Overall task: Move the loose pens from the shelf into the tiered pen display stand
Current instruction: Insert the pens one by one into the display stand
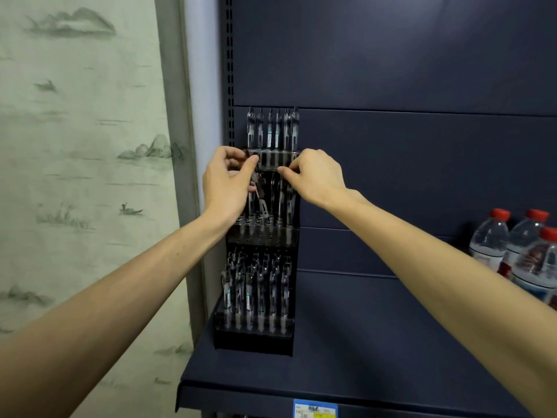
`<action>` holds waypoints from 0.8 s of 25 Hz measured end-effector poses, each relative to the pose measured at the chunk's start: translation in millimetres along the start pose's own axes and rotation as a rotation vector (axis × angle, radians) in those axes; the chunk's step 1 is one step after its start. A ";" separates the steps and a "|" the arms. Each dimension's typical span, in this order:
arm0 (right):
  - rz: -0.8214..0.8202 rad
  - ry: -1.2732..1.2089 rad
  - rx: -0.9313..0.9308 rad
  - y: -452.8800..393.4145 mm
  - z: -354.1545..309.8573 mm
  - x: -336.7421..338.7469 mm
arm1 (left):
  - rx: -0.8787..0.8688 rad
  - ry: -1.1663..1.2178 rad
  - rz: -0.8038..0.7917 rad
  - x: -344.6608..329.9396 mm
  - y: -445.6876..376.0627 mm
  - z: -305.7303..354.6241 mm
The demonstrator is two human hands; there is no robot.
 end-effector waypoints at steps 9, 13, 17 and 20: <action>0.165 -0.284 -0.218 16.6 35.5 21.9 | 0.015 0.019 -0.065 -18.9 -7.4 8.6; 0.206 -0.306 -0.238 27.8 53.0 25.6 | -0.073 -0.076 -0.103 -27.2 -9.2 12.5; 0.218 -0.305 -0.238 35.8 63.8 28.5 | -0.067 -0.140 -0.105 -31.4 0.0 0.2; 0.223 -0.302 -0.241 39.4 69.1 31.4 | -0.054 -0.184 -0.086 -29.1 -1.6 -5.4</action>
Point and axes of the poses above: each hand's wrist, its own y-axis away from the middle knuckle, its own x-axis out of the back of the hand, z = x × y, the point moved 6 cm from there along -y, towards the middle knuckle, and after that the axes turned 5 degrees about z, right-handed, at the moved point
